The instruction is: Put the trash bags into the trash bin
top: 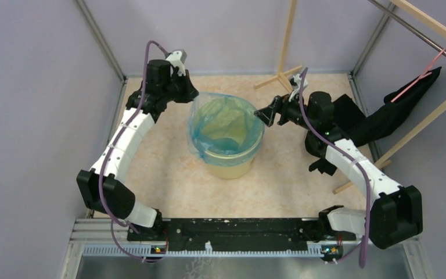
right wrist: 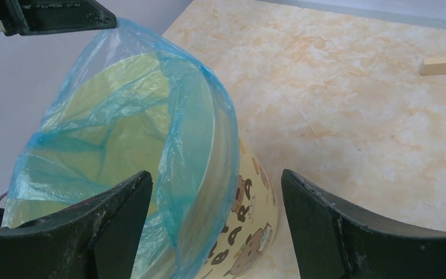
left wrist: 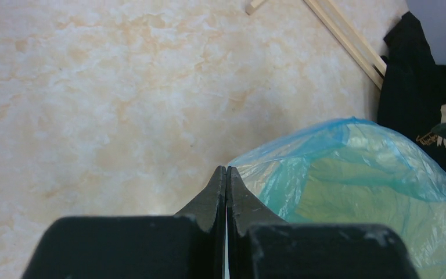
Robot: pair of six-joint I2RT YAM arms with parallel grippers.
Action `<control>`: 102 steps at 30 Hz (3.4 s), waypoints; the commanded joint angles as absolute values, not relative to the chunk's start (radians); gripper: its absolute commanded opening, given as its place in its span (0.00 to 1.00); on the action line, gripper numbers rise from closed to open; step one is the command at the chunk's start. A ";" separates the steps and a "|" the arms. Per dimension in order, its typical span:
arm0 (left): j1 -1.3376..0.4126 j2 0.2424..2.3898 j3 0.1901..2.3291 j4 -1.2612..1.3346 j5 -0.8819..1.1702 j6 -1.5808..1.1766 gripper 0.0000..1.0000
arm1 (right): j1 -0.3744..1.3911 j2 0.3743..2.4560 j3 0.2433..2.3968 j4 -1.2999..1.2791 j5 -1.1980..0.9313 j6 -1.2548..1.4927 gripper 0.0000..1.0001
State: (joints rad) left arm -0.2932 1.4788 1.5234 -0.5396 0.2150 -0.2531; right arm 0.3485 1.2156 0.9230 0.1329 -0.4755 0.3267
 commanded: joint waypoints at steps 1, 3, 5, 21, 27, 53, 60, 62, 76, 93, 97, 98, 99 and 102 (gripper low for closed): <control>-0.241 1.494 1.507 -0.446 0.255 -0.292 0.00 | 0.337 1.224 0.920 0.186 -0.494 0.335 0.81; -0.212 1.508 1.481 -0.421 0.287 -0.313 0.00 | 0.337 1.225 0.921 0.186 -0.496 0.336 0.81; -0.181 1.515 1.441 -0.376 0.366 -0.345 0.00 | 0.338 1.227 0.921 0.187 -0.498 0.336 0.81; -0.121 1.620 1.314 -0.307 0.535 -0.426 0.00 | 0.337 1.240 0.923 0.197 -0.511 0.344 0.73; -0.068 1.371 1.319 -0.497 0.169 -0.381 0.55 | 0.337 1.231 0.957 0.146 -0.515 0.336 0.73; -0.060 0.862 0.715 -0.108 0.604 -0.602 0.66 | 0.338 1.107 1.046 -0.128 -0.462 0.451 0.71; -0.058 0.932 0.692 -0.063 0.617 -0.621 0.50 | 0.338 1.176 1.058 -0.047 -0.491 0.473 0.71; -0.058 0.962 0.700 -0.044 0.624 -0.629 0.48 | 0.337 1.201 1.070 -0.026 -0.502 0.482 0.71; -0.058 1.184 0.805 -0.050 0.684 -0.590 0.08 | 0.337 1.456 1.154 0.211 -0.646 0.698 0.56; -0.058 1.321 0.864 -0.109 0.704 -0.561 0.00 | 0.337 1.561 1.112 0.308 -0.669 0.828 0.30; -0.058 1.301 0.841 -0.101 0.695 -0.575 0.00 | 0.336 1.526 1.098 0.328 -0.665 0.869 0.42; -0.059 1.293 0.826 -0.100 0.692 -0.579 0.00 | 0.334 1.514 1.097 0.330 -0.658 0.878 0.45; -0.059 1.284 0.816 -0.100 0.690 -0.583 0.00 | 0.333 1.504 1.098 0.338 -0.647 0.889 0.49; -0.060 1.267 0.787 -0.105 0.690 -0.594 0.00 | 0.332 1.487 1.111 0.348 -0.618 0.917 0.62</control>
State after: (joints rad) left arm -0.0612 1.3132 0.8219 -0.1242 0.6910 -0.5781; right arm 0.3435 1.5620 1.0935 0.2871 -0.6525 0.8734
